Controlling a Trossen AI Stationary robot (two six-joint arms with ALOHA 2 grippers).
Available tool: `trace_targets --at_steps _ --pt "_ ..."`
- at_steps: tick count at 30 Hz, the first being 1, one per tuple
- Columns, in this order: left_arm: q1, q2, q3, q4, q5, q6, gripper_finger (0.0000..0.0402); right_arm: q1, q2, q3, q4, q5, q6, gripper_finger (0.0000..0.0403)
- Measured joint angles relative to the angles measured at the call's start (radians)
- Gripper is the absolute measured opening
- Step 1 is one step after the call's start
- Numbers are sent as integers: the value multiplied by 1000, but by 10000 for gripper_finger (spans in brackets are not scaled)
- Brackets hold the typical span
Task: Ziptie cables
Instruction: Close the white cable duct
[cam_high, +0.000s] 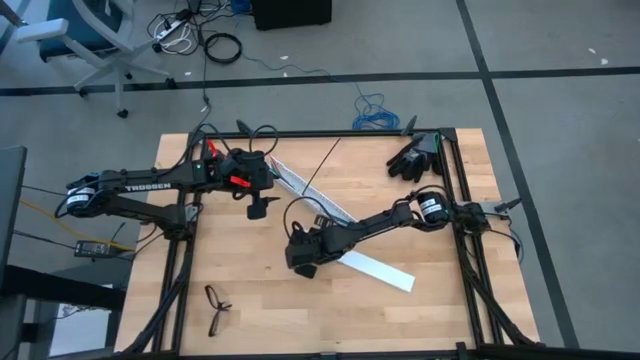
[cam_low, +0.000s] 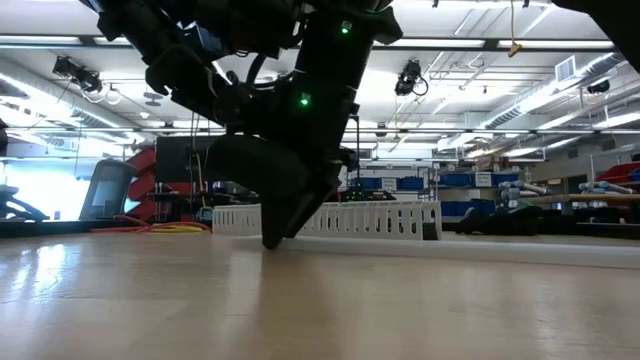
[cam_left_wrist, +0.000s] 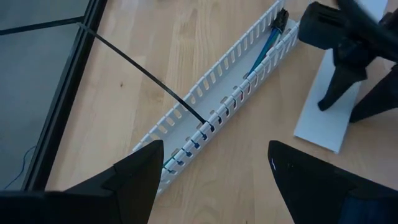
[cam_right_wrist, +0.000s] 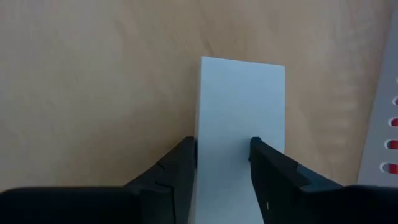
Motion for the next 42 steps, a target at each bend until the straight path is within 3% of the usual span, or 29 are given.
trace_targets --at_steps 15,21,24,29,35,42 --pt "0 0 0 -6 0 0 300 -47 -9 2 107 -99 -67 249" --pt "0 4 0 -12 34 0 300 -42 -74 2 103 -62 -131 278" --pt "1 24 0 -10 95 0 300 -31 -105 2 62 -18 -167 281" --pt "0 105 1 1 105 18 300 -23 -114 -5 -21 12 -202 274" --pt "0 191 1 7 175 27 300 -37 -115 -115 43 -22 -196 260" --pt "11 191 1 37 185 46 300 -39 -146 -220 136 -39 -196 249"
